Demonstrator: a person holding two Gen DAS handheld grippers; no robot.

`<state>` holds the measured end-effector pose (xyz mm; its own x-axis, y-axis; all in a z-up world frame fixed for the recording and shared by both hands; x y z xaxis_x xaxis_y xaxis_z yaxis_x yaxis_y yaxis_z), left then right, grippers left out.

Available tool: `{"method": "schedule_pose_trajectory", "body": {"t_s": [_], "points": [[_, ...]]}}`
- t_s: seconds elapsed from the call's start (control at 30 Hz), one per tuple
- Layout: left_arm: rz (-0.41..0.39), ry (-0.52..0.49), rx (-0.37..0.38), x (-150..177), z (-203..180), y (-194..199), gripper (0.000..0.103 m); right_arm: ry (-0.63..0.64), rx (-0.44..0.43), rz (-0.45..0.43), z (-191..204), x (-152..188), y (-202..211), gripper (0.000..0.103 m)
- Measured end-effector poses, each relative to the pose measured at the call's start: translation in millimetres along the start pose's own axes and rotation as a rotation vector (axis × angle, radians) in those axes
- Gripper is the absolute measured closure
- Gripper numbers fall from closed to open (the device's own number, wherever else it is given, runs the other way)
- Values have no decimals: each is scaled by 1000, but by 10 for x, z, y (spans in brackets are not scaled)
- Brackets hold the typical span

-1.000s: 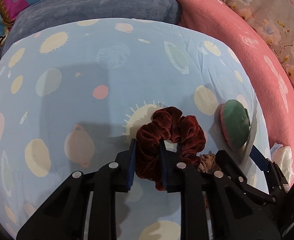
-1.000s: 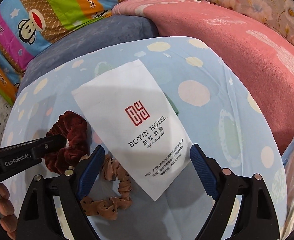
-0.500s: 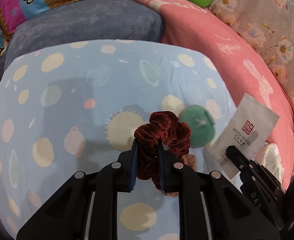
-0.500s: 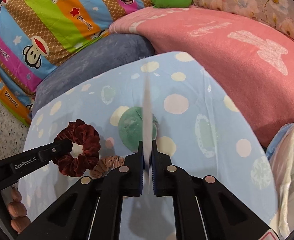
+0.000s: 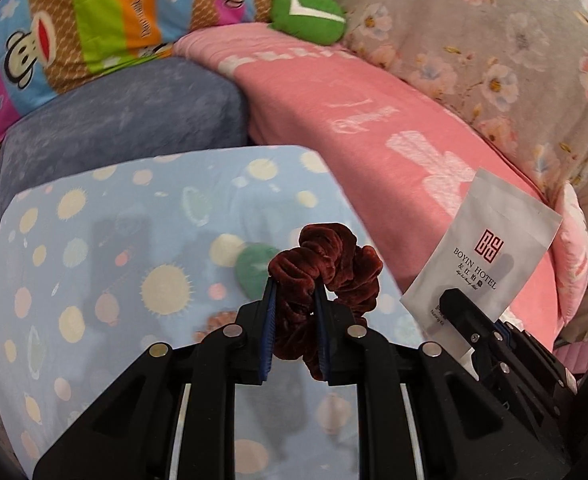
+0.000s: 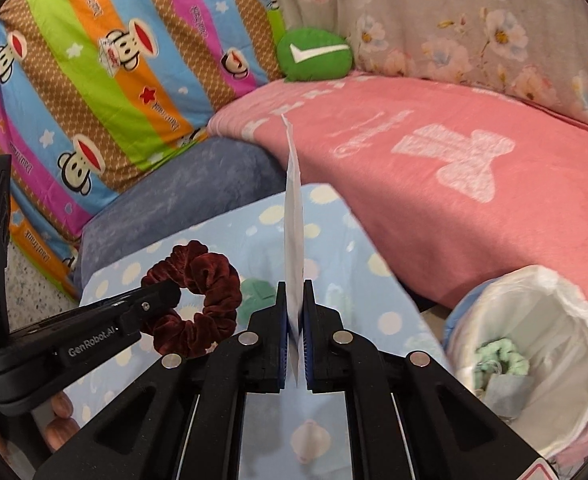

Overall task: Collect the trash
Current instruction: 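Carry the scrunchie and sachet in both grippers over the trash bin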

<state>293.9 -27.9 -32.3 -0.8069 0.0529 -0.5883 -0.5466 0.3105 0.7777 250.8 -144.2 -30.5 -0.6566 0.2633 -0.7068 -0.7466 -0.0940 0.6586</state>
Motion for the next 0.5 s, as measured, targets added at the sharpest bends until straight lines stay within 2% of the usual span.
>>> {"method": "schedule_pose_trajectory", "body": {"t_s": [0.27,0.5], "points": [[-40,-115,75,-8,-884,294,86,-56,54,-102,-534,-127,665,97],[-39,-210,134,148,-1627,343,86,-128,132,-149,-1203,-74,1101,97]]}}
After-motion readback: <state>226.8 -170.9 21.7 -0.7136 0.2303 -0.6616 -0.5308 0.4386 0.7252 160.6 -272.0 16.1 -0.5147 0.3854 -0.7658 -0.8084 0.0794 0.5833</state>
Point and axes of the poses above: each gripper's, at about its wrist camera, not at the fingertips, and y roughly against the way its jaws point, z to its left, x to its underside, the point moved 7 cm from there along -y, roughly the way its jaws point, and after that the axes turned 2 degrees about -x, right-handed, at the moved point
